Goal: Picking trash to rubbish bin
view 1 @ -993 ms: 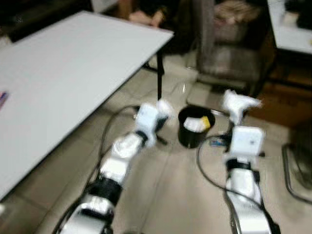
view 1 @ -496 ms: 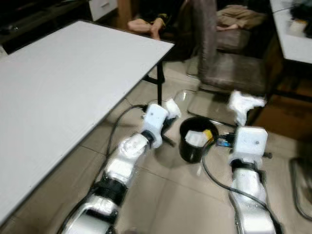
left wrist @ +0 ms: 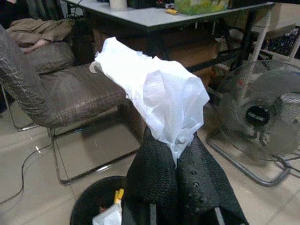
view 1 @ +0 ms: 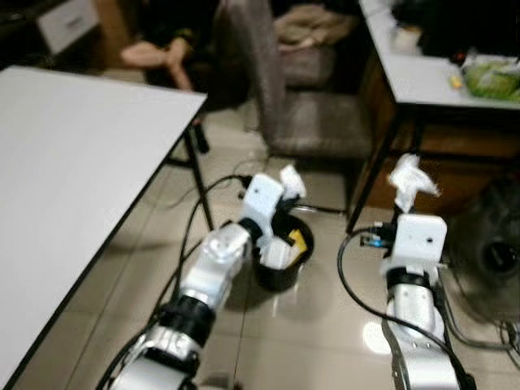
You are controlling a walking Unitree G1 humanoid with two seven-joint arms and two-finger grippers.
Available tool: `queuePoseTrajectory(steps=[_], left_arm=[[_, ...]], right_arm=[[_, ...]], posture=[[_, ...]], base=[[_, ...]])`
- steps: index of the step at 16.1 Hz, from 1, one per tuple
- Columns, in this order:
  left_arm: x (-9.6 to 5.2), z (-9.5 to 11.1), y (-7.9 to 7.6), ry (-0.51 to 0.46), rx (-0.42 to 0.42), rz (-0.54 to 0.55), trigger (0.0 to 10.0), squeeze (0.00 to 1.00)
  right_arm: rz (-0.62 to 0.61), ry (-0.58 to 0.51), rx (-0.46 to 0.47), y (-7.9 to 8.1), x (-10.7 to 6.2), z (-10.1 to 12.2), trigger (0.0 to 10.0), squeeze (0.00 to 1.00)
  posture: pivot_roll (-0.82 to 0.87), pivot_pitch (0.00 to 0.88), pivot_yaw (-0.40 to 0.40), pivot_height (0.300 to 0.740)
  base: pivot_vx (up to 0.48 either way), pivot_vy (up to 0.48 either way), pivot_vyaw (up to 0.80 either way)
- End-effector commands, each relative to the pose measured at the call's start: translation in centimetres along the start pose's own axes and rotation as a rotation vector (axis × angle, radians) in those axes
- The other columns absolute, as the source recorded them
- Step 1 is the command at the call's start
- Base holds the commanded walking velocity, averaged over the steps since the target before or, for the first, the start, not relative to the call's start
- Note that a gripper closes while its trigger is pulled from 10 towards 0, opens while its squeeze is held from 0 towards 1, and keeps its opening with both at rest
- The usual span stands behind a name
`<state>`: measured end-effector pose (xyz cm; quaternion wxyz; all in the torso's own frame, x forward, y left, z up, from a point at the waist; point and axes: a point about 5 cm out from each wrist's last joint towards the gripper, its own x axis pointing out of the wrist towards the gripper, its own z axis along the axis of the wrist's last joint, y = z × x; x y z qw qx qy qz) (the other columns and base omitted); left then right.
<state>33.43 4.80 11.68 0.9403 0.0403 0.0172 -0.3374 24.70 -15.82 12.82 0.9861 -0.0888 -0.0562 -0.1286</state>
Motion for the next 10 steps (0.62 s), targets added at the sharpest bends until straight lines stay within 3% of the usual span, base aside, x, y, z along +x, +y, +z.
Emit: queuePoseTrajectory(steps=[1,10], left_arm=[[-0.18,-0.09,0.16,0.005,0.004,0.005,10.0,0.00],[-0.27,-0.33,0.46,0.023,0.012,0.024,10.0,0.00]], right_arm=[[0.007,0.001,0.013,0.19,-0.19,0.10,10.0,0.00],[0.024,-0.009,-0.022,0.48,-0.16,0.22,10.0,0.00]], posture=[[0.07,0.100,0.026,0.740],[0.08,0.103,0.027,0.740]], base=[[0.480,0.000,-0.65],[0.480,0.000,0.00]])
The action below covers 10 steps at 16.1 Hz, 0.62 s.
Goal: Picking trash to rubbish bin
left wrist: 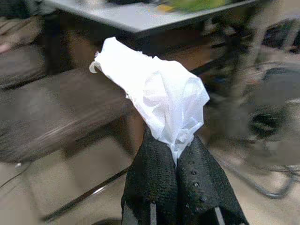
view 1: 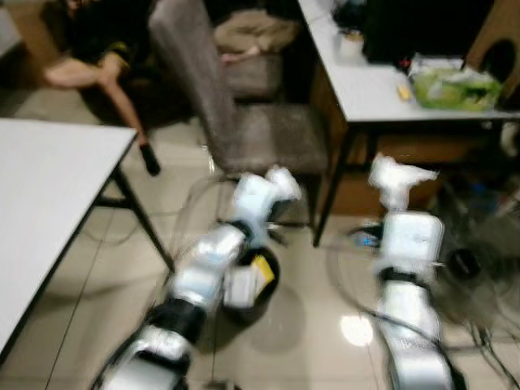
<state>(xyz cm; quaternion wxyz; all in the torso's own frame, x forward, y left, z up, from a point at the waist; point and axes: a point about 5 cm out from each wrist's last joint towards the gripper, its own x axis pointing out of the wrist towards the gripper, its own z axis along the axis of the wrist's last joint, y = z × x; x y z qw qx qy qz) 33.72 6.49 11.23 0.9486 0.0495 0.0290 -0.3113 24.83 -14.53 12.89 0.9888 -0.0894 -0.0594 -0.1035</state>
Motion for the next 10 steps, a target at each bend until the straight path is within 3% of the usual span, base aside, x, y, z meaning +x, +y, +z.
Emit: queuePoseTrajectory(steps=[1,3,4,7,10], left_arm=[[0.49,0.27,-0.98,-0.005,0.007,-0.026,10.0,0.00],[0.49,0.28,-0.99,-0.006,0.004,-0.025,10.0,0.00],[0.49,0.40,-1.08,-0.017,0.005,-0.031,10.0,0.00],[0.51,0.30,-1.00,-0.012,0.002,-0.020,10.0,0.00],[0.51,0.31,-0.95,-0.014,0.003,-0.013,10.0,0.00]], right_arm=[[-0.023,-0.002,-0.031,-0.73,-0.05,-0.05,10.0,0.00],[-0.023,-0.003,-0.031,-0.74,-0.11,-0.04,10.0,0.00],[-0.024,-0.002,-0.030,-0.72,-0.15,-0.05,10.0,0.00],[-0.025,0.005,-0.034,-0.76,-0.17,-0.12,10.0,0.00],[-0.015,0.003,-0.040,-0.71,-0.21,-0.16,10.0,0.00]], posture=[[0.08,0.103,0.028,0.740],[0.08,0.104,0.029,0.740],[0.08,0.105,0.029,0.740],[0.08,0.105,0.028,0.740],[0.08,0.105,0.028,0.740]], base=[[0.472,0.000,0.44],[0.467,0.000,0.69],[0.000,0.000,0.80],[0.000,0.000,0.00],[0.000,0.000,0.69]])
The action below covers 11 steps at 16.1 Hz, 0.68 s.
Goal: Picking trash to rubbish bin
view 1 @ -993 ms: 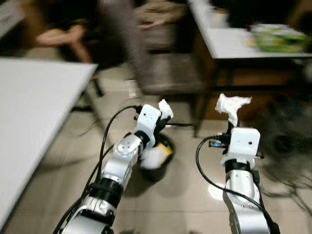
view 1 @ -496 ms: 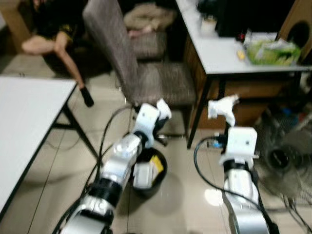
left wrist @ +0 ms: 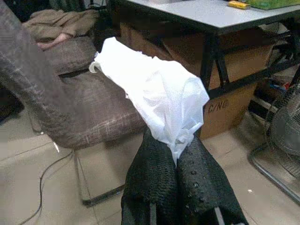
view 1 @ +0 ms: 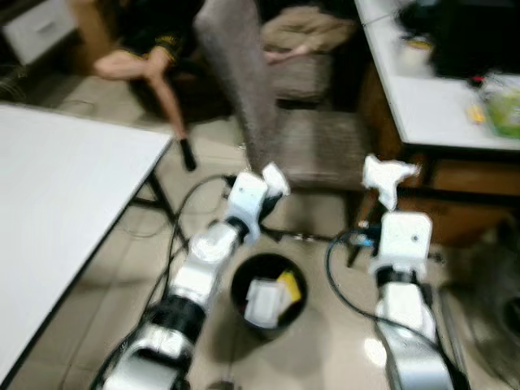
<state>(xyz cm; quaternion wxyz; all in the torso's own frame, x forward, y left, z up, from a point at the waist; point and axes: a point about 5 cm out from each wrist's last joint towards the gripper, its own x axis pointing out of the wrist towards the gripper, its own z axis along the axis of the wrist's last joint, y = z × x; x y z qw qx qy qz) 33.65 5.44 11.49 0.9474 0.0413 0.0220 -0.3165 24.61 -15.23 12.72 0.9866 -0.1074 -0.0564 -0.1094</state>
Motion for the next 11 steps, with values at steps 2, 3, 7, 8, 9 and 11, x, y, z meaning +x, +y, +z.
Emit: queuePoseTrajectory(steps=[2,3,7,8,9,11], left_arm=[[0.02,-0.10,0.24,0.013,0.033,0.033,10.0,0.00],[0.05,-0.13,0.37,0.016,0.032,0.043,10.0,0.00],[0.08,-0.11,0.32,0.015,0.022,0.031,10.0,0.00],[0.08,-0.10,0.25,0.014,0.019,0.024,10.0,0.00],[0.09,-0.10,0.20,0.013,0.014,0.015,10.0,0.00],[0.08,-0.09,0.14,0.010,0.010,0.008,10.0,0.00]], right_arm=[[-0.002,-0.001,-0.005,0.04,-0.05,0.08,10.0,0.00],[-0.002,0.000,-0.005,0.06,-0.03,0.07,10.0,0.00],[-0.009,0.001,0.010,0.07,0.04,0.02,10.0,0.00],[-0.010,0.001,0.011,0.06,0.04,0.02,10.0,0.00],[-0.012,0.002,0.012,0.05,0.08,0.01,10.0,0.00],[-0.013,0.004,0.012,0.04,0.06,-0.03,10.0,0.00]], posture=[[0.08,0.101,0.028,0.740],[0.08,0.101,0.028,0.740],[0.08,0.097,0.030,0.740],[0.08,0.097,0.030,0.740],[0.08,0.098,0.031,0.740],[0.08,0.098,0.031,0.740]], base=[[0.000,0.000,0.80],[0.000,0.000,0.80],[0.000,0.000,0.58],[0.000,0.000,0.00],[0.000,0.000,0.00],[0.000,0.000,0.00]])
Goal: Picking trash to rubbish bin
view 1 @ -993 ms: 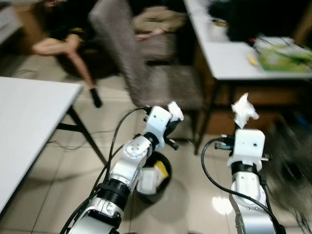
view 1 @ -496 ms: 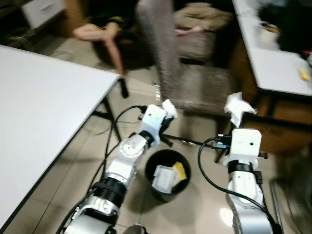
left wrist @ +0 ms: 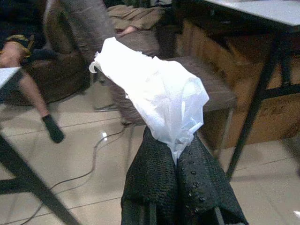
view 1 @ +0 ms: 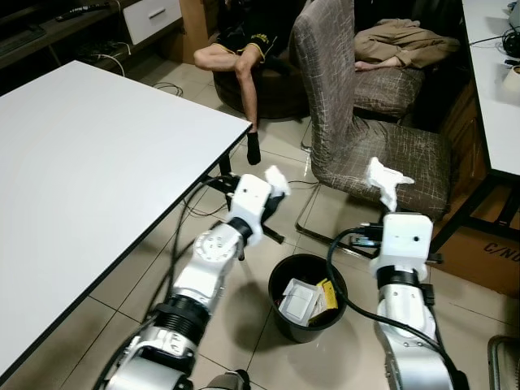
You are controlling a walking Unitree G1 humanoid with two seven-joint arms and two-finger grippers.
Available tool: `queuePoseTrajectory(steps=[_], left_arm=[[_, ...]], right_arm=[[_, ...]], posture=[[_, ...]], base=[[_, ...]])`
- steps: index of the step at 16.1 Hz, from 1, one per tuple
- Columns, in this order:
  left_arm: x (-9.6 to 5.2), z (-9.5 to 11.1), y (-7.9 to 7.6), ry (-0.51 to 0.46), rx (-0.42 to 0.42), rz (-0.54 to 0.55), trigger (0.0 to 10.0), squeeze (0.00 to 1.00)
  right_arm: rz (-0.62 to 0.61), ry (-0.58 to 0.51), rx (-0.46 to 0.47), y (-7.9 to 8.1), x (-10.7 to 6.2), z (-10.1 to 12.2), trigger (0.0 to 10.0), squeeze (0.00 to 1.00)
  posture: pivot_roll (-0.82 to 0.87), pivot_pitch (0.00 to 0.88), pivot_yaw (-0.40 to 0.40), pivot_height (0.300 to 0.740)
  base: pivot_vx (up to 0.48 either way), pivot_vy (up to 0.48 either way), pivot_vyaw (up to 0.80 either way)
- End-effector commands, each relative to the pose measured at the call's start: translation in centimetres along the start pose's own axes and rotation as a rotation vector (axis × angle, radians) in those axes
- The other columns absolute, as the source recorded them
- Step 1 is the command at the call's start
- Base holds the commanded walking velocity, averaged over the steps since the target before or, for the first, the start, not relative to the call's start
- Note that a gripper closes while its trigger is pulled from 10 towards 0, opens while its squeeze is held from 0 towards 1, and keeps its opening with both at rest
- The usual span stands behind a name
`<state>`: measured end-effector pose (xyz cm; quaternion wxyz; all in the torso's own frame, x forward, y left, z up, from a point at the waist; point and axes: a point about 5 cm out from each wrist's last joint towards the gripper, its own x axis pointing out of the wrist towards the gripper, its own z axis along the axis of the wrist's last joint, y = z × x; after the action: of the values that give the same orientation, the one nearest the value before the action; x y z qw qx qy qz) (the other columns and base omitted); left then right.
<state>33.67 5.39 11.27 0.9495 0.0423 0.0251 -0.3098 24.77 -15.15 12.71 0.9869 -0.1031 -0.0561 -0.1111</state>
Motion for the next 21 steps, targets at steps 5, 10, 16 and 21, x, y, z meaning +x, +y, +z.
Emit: queuePoseTrajectory(steps=[5,10,16,21], left_arm=[[0.03,0.10,0.01,0.003,0.004,-0.028,10.0,0.00],[-0.03,0.04,-0.16,0.003,0.008,-0.043,10.0,0.00],[0.02,0.01,-0.30,0.006,0.009,-0.050,10.0,0.00],[0.03,-0.06,-0.49,0.009,0.007,-0.059,10.0,0.00]], right_arm=[[-0.014,0.003,0.008,-0.04,-0.05,-0.07,10.0,0.00],[-0.016,0.007,0.009,-0.02,-0.15,-0.15,10.0,0.00],[-0.023,0.008,0.008,-0.09,-0.13,-0.13,10.0,0.00],[-0.026,0.009,0.006,-0.14,-0.17,-0.15,10.0,0.00]], posture=[[0.08,0.099,0.034,0.740],[0.08,0.103,0.036,0.740],[0.08,0.103,0.036,0.740],[0.07,0.108,0.036,0.740]], base=[[0.221,0.000,0.00],[0.336,0.000,0.00],[0.356,0.000,0.00],[0.349,0.000,0.00]])
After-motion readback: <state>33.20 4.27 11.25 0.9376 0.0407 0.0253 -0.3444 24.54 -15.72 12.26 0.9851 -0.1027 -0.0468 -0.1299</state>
